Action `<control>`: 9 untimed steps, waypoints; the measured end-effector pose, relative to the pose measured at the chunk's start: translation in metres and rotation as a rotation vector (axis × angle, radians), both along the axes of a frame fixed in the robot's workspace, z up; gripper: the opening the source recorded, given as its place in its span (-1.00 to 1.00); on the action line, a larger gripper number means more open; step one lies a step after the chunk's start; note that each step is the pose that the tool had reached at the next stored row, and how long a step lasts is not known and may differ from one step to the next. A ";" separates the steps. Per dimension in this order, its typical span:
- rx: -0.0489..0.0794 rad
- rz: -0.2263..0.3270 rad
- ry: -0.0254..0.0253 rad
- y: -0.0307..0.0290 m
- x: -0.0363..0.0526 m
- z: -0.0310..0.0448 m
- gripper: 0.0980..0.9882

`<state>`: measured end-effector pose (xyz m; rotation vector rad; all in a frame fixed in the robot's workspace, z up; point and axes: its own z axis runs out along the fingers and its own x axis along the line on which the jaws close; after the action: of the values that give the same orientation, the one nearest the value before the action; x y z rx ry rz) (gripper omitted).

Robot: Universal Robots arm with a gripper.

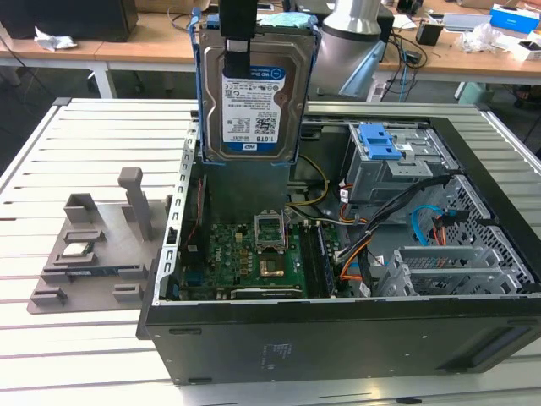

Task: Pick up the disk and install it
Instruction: 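Pick up the disk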

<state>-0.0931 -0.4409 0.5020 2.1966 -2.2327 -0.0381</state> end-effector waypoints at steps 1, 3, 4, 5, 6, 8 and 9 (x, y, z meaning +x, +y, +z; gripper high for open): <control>0.000 0.000 0.0000 0.0000 0.0014 -0.0001 -0.40; 0.000 0.000 0.0000 0.0000 0.0053 -0.0002 -0.40; 0.000 0.000 0.0000 0.0000 0.0070 -0.0002 -0.40; 0.000 0.000 0.0000 0.0000 0.0089 -0.0003 -0.40; 0.000 0.000 0.0000 0.0000 0.0104 -0.0004 -0.40; 0.000 0.000 0.0000 0.0000 0.0138 -0.0005 -0.40; 0.000 0.000 0.0000 0.0000 0.0149 -0.0006 -0.40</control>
<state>-0.0783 -0.4409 0.5014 2.1967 -2.2327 -0.0382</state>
